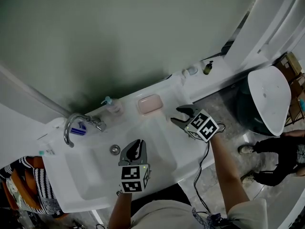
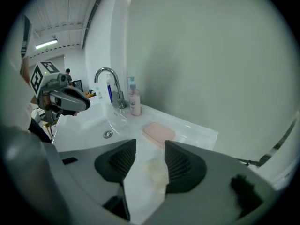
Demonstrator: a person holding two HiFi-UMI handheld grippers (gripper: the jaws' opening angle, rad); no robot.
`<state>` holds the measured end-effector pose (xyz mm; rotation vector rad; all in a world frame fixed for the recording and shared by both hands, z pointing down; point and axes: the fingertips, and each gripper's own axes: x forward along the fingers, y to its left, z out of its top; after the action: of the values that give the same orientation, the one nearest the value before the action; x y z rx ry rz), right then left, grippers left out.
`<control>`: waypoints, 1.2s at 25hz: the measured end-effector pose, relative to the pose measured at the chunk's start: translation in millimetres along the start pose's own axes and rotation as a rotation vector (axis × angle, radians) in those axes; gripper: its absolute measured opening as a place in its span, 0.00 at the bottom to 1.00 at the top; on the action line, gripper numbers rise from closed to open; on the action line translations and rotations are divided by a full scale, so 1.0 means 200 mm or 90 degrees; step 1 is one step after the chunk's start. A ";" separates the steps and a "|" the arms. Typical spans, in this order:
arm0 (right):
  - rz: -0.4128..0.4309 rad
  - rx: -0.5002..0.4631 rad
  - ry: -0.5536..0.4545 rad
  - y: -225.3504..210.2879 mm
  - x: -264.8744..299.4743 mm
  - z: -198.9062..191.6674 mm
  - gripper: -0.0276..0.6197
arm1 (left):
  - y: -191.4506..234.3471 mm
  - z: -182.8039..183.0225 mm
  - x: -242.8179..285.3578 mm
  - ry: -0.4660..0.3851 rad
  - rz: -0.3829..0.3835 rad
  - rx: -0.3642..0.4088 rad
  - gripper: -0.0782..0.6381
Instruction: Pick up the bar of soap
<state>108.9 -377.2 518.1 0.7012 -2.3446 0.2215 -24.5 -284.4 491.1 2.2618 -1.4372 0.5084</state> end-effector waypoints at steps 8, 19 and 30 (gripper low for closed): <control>-0.107 0.098 -0.109 0.16 -0.10 0.06 0.12 | -0.03 -0.02 -0.06 -0.009 -0.009 0.007 0.17; -0.199 0.195 -0.176 0.38 -0.15 0.03 0.10 | -0.07 -0.07 -0.15 -0.024 -0.009 0.011 0.17; -0.265 0.236 -0.206 0.45 -0.22 0.01 0.07 | -0.08 -0.07 -0.20 -0.040 0.004 0.010 0.15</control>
<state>87.6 -282.9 490.5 1.4806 -2.4089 0.3835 -27.2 -241.6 480.3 2.3055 -1.4761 0.4552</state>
